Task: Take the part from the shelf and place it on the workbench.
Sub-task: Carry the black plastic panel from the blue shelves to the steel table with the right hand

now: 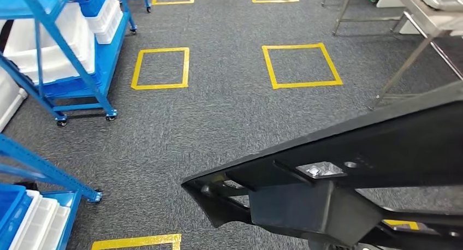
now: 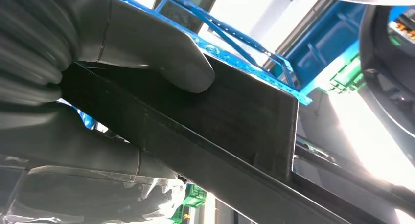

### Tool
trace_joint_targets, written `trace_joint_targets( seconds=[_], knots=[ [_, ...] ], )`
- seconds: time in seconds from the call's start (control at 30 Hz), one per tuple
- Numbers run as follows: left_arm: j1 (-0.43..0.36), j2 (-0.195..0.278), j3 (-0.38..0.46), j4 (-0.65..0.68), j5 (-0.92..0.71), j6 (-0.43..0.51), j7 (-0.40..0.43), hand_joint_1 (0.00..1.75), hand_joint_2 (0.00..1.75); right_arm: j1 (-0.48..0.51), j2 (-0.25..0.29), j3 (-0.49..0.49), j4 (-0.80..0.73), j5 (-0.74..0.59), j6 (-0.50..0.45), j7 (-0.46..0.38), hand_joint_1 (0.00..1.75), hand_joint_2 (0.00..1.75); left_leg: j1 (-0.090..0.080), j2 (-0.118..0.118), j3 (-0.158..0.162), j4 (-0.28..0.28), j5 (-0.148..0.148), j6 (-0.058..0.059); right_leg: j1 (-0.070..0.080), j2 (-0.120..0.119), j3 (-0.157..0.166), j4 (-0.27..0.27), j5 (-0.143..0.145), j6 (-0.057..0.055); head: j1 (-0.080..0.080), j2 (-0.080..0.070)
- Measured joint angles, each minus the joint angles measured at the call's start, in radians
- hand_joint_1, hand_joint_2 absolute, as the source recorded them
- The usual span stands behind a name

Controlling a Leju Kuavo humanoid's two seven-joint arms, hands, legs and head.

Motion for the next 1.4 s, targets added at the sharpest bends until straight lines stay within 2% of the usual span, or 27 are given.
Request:
trace_joint_targets(
  seconds=[0.03,0.1,0.17,0.23,0.27,0.3,0.37,0.4,0.47,0.53,0.57,0.6,0.67,0.73,0.77,0.8,0.87,0.93,0.97,1.03,1.1,1.17,1.23,1.27,1.3,1.33,1.4],
  knots=[
    [-0.002,0.001,0.0,0.0,0.003,0.002,-0.003,0.0,1.75,-0.002,0.001,-0.001,0.001,-0.006,0.014,0.0,1.75,1.75,0.002,-0.004,0.001,0.005,-0.006,-0.006,-0.002,0.012,0.002,-0.004,0.002,-0.005,0.0,0.0],
    [-0.006,0.002,0.0,0.0,0.005,0.002,-0.009,0.0,1.75,-0.011,0.006,-0.004,0.006,-0.015,0.038,0.0,1.75,1.75,0.006,-0.045,-0.02,0.063,-0.045,-0.014,-0.007,0.033,0.008,-0.012,0.005,-0.018,0.0,0.0],
    [-0.003,0.002,0.0,0.0,0.005,0.002,-0.011,0.0,1.75,-0.019,0.016,-0.008,0.011,-0.017,0.055,0.0,1.75,1.75,0.009,-0.091,-0.082,0.193,-0.105,-0.017,-0.007,0.054,0.011,-0.013,0.006,-0.026,0.0,0.0],
    [0.002,0.004,0.0,0.0,0.005,0.004,-0.008,0.0,1.75,-0.022,0.025,-0.011,0.017,-0.016,0.067,0.0,1.75,1.75,0.009,-0.101,-0.138,0.288,-0.124,-0.018,-0.004,0.082,0.012,-0.012,0.005,-0.028,0.0,0.0],
    [0.003,0.005,0.0,0.0,0.005,0.004,-0.007,0.0,1.75,-0.024,0.031,-0.012,0.02,-0.014,0.069,0.0,1.75,1.75,0.009,-0.103,-0.143,0.284,-0.105,-0.017,-0.003,0.097,0.014,-0.011,0.005,-0.028,0.0,0.0],
    [0.003,0.007,0.0,0.0,0.004,0.004,-0.006,0.0,1.75,-0.03,0.037,-0.012,0.024,-0.012,0.068,0.0,1.75,1.75,0.009,-0.107,-0.13,0.241,-0.068,-0.015,-0.003,0.111,0.016,-0.01,0.004,-0.028,0.0,0.0],
    [0.001,0.011,0.0,0.0,-0.002,-0.001,-0.006,0.0,1.75,-0.052,0.052,-0.01,0.029,-0.004,0.048,0.0,1.75,1.75,0.01,-0.145,-0.079,0.105,0.009,-0.008,-0.003,0.135,0.017,-0.006,0.002,-0.024,0.0,0.0],
    [0.0,0.014,0.0,0.0,-0.008,-0.004,-0.004,0.0,1.75,-0.065,0.057,-0.008,0.032,0.001,0.028,0.0,1.75,1.75,0.01,-0.164,-0.059,0.053,0.029,-0.006,-0.003,0.147,0.014,-0.002,0.001,-0.02,0.0,0.0],
    [-0.003,0.02,-0.002,0.0,-0.02,-0.01,0.0,0.0,1.75,-0.087,0.062,-0.001,0.036,0.008,-0.017,0.0,1.75,1.75,0.009,-0.184,-0.043,0.013,0.033,-0.001,-0.007,0.168,0.005,0.001,0.003,-0.009,0.0,0.0],
    [-0.009,0.022,-0.008,0.0,-0.029,-0.013,0.006,0.0,1.75,-0.1,0.063,0.007,0.038,0.008,-0.048,0.0,1.75,1.75,0.01,-0.166,-0.04,0.004,0.037,0.007,-0.01,0.177,-0.001,0.002,0.004,0.003,0.0,0.0],
    [-0.012,0.023,-0.012,0.0,-0.031,-0.013,0.009,0.0,1.75,-0.107,0.063,0.011,0.038,0.007,-0.058,0.0,1.75,1.75,0.012,-0.155,-0.038,-0.002,0.04,0.013,-0.008,0.161,-0.009,0.016,-0.006,0.008,0.0,0.0],
    [-0.015,0.024,-0.015,0.0,-0.032,-0.012,0.011,0.0,1.75,-0.116,0.063,0.014,0.039,0.005,-0.064,0.0,1.75,1.75,0.014,-0.143,-0.037,-0.008,0.043,0.018,-0.007,0.134,-0.024,0.047,-0.026,0.012,0.0,0.0],
    [-0.015,0.026,-0.017,0.0,-0.03,-0.009,0.012,0.0,1.75,-0.131,0.063,0.023,0.042,0.002,-0.072,0.0,1.75,1.75,0.013,-0.117,-0.035,-0.011,0.044,0.024,-0.01,0.078,-0.084,0.167,-0.088,0.02,0.0,0.0],
    [-0.013,0.027,-0.017,0.0,-0.026,-0.004,0.011,0.0,1.75,-0.138,0.063,0.032,0.048,0.002,-0.081,0.0,1.75,1.75,0.012,-0.09,-0.035,-0.011,0.042,0.024,-0.019,0.062,-0.139,0.273,-0.121,0.028,0.0,0.0],
    [-0.013,0.027,-0.017,0.0,-0.025,-0.002,0.01,0.0,1.75,-0.14,0.063,0.036,0.051,0.002,-0.086,0.0,1.75,1.75,0.012,-0.078,-0.034,-0.01,0.04,0.022,-0.024,0.057,-0.144,0.279,-0.111,0.032,0.0,0.0],
    [-0.014,0.027,-0.017,0.0,-0.024,0.0,0.007,0.0,1.75,-0.142,0.063,0.04,0.055,0.001,-0.092,0.0,1.75,1.75,0.013,-0.067,-0.032,-0.01,0.038,0.02,-0.028,0.051,-0.126,0.242,-0.084,0.034,0.0,0.0],
    [-0.016,0.027,-0.017,0.0,-0.022,0.002,0.001,0.0,1.75,-0.148,0.063,0.047,0.059,-0.001,-0.1,0.0,1.75,1.75,0.012,-0.047,-0.026,-0.007,0.031,0.011,-0.029,0.015,-0.054,0.101,-0.02,0.035,0.0,0.0],
    [-0.016,0.027,-0.017,0.0,-0.018,0.001,-0.004,0.0,1.75,-0.153,0.063,0.051,0.062,-0.006,-0.102,0.0,1.75,1.75,0.008,-0.032,-0.02,-0.004,0.023,-0.001,-0.023,-0.012,-0.01,0.011,0.004,0.028,0.0,0.0],
    [-0.016,0.028,-0.017,0.0,-0.016,0.001,-0.005,0.0,1.75,-0.154,0.063,0.053,0.065,-0.009,-0.101,0.0,1.75,1.75,0.007,-0.024,-0.018,-0.004,0.02,-0.008,-0.019,-0.012,-0.008,0.004,0.0,0.022,0.0,0.0],
    [-0.017,0.027,-0.017,0.0,-0.014,0.001,-0.003,0.0,1.75,-0.154,0.063,0.054,0.07,-0.013,-0.094,0.0,1.75,1.75,0.01,-0.01,-0.011,-0.004,0.014,-0.02,-0.018,0.012,-0.007,0.001,0.002,0.01,0.0,0.0],
    [-0.018,0.027,-0.017,0.0,-0.014,0.002,0.005,0.0,1.75,-0.154,0.063,0.054,0.075,-0.013,-0.084,0.0,1.75,1.75,0.016,-0.037,-0.02,0.033,-0.016,-0.029,-0.022,0.032,-0.001,-0.006,0.005,-0.004,0.0,0.0],
    [-0.015,0.027,-0.017,0.0,-0.014,0.003,0.013,0.0,1.75,-0.151,0.064,0.054,0.081,-0.01,-0.074,0.0,1.75,1.75,0.018,-0.083,-0.073,0.152,-0.079,-0.032,-0.022,0.053,0.001,-0.008,0.006,-0.014,0.0,0.0],
    [-0.008,0.027,-0.017,0.0,-0.011,0.006,0.018,0.0,1.75,-0.141,0.064,0.054,0.089,-0.004,-0.069,0.0,1.75,1.75,0.018,-0.1,-0.139,0.276,-0.121,-0.032,-0.017,0.078,0.002,-0.007,0.006,-0.018,0.0,0.0],
    [-0.006,0.026,-0.017,0.0,-0.007,0.008,0.019,0.0,1.75,-0.135,0.064,0.055,0.094,0.0,-0.071,0.0,1.75,1.75,0.018,-0.102,-0.154,0.294,-0.114,-0.03,-0.015,0.092,0.002,-0.006,0.006,-0.018,0.0,0.0],
    [-0.004,0.025,-0.016,0.0,-0.001,0.009,0.019,0.0,1.75,-0.129,0.064,0.057,0.098,0.004,-0.074,0.0,1.75,1.75,0.018,-0.105,-0.149,0.271,-0.086,-0.026,-0.013,0.106,0.004,-0.006,0.005,-0.018,0.0,0.0],
    [-0.003,0.024,-0.016,0.0,0.005,0.01,0.019,0.0,1.75,-0.123,0.064,0.059,0.101,0.007,-0.073,0.0,1.75,1.75,0.018,-0.113,-0.127,0.212,-0.045,-0.022,-0.012,0.119,0.007,-0.005,0.004,-0.017,0.0,0.0],
    [-0.002,0.02,-0.014,0.0,0.014,0.006,0.015,0.0,1.75,-0.114,0.064,0.061,0.105,0.017,-0.058,0.0,1.75,1.75,0.018,-0.158,-0.071,0.073,0.019,-0.011,-0.011,0.143,0.008,-0.003,0.002,-0.013,0.0,0.0]
  ],
)
